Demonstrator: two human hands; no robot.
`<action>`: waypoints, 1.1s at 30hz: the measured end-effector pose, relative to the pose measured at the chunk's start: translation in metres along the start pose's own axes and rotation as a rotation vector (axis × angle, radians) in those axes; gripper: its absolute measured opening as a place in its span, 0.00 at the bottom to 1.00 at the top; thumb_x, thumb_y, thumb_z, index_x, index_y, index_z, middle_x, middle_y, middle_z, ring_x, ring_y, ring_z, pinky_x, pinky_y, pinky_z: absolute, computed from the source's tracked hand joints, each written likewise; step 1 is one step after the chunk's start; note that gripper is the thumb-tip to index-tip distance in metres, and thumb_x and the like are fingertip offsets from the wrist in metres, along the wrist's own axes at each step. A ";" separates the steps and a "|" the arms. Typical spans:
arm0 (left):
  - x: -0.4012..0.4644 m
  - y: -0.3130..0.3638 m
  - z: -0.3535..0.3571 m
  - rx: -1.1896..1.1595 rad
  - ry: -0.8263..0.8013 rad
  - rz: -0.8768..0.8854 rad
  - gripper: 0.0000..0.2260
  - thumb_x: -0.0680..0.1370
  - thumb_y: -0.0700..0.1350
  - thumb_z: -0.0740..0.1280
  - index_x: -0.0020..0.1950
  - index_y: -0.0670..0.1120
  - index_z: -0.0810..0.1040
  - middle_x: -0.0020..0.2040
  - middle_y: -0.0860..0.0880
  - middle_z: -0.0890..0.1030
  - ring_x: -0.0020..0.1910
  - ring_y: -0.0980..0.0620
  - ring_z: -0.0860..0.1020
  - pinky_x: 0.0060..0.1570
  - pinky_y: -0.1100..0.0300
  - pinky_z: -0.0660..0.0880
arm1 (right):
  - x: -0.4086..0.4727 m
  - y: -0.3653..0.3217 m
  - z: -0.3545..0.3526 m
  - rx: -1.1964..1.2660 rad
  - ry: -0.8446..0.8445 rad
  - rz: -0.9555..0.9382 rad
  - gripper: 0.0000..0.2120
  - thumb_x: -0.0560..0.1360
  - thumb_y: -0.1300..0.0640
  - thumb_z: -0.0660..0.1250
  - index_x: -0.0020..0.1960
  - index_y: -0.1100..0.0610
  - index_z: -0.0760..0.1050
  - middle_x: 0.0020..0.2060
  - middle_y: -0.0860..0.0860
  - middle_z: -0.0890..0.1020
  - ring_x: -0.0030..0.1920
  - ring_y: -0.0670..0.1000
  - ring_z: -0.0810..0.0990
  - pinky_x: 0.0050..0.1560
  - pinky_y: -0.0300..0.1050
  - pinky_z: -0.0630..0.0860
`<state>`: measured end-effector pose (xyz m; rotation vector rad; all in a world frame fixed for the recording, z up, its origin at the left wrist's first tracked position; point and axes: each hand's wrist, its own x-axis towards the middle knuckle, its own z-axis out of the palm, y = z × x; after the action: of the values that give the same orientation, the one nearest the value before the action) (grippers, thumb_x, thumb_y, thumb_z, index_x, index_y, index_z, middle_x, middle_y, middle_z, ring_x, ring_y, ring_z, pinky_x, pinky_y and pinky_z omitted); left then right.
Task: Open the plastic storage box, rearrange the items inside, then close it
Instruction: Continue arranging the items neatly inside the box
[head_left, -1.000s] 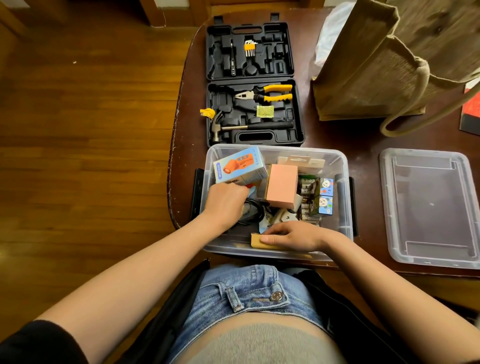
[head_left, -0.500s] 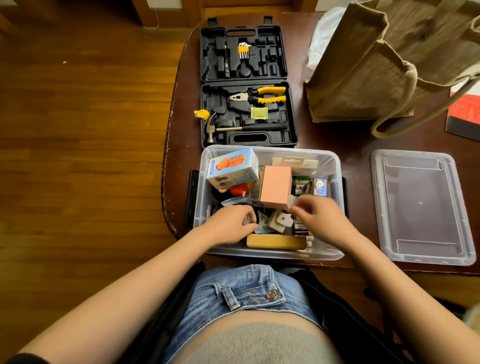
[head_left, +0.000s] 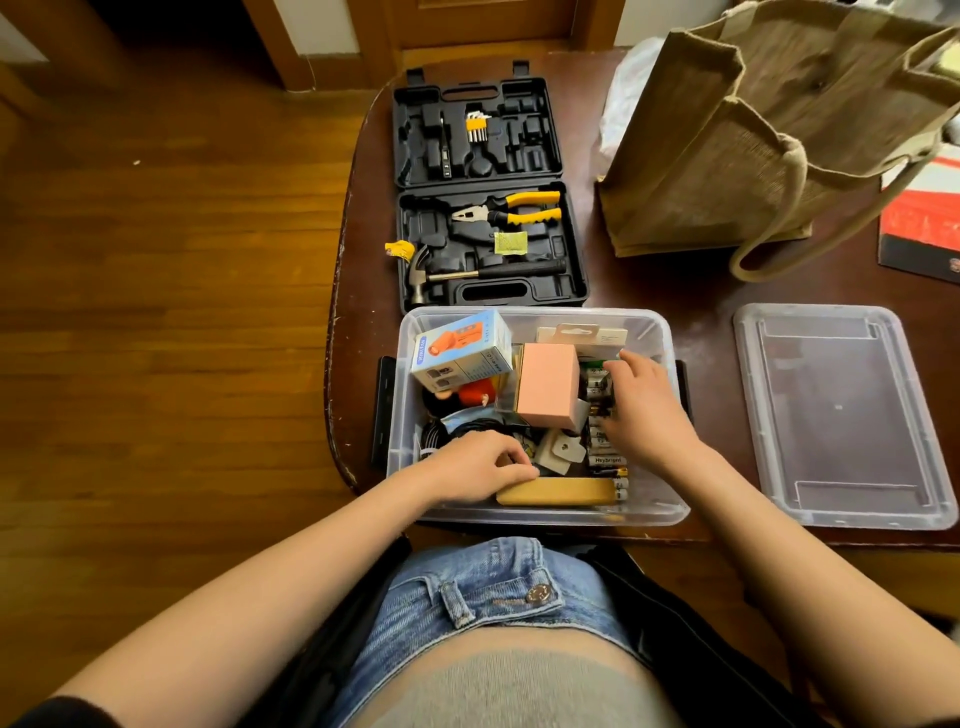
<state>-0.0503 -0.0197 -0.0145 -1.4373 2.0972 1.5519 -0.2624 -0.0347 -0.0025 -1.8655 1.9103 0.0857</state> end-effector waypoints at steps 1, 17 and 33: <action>-0.001 0.004 -0.001 0.066 0.052 -0.009 0.13 0.79 0.56 0.62 0.54 0.50 0.80 0.53 0.52 0.81 0.52 0.54 0.77 0.54 0.54 0.74 | 0.000 0.000 -0.001 0.016 0.019 0.001 0.25 0.71 0.64 0.67 0.66 0.60 0.65 0.72 0.58 0.61 0.72 0.58 0.57 0.67 0.51 0.66; 0.011 -0.017 -0.068 0.355 0.604 -0.099 0.29 0.72 0.47 0.70 0.71 0.47 0.63 0.68 0.48 0.68 0.67 0.47 0.66 0.63 0.49 0.65 | 0.023 -0.033 -0.003 0.049 -0.018 -0.244 0.41 0.64 0.44 0.75 0.70 0.52 0.60 0.66 0.53 0.66 0.65 0.55 0.65 0.59 0.53 0.72; 0.006 -0.009 -0.057 0.146 0.600 -0.082 0.28 0.71 0.55 0.72 0.66 0.50 0.66 0.59 0.47 0.72 0.57 0.47 0.72 0.52 0.48 0.74 | -0.034 0.008 -0.022 0.703 0.221 -0.078 0.38 0.58 0.49 0.77 0.64 0.47 0.63 0.56 0.42 0.67 0.55 0.41 0.69 0.51 0.34 0.70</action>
<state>-0.0245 -0.0689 0.0015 -2.0909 2.3416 0.9847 -0.2768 -0.0108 0.0272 -1.4911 1.6834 -0.7475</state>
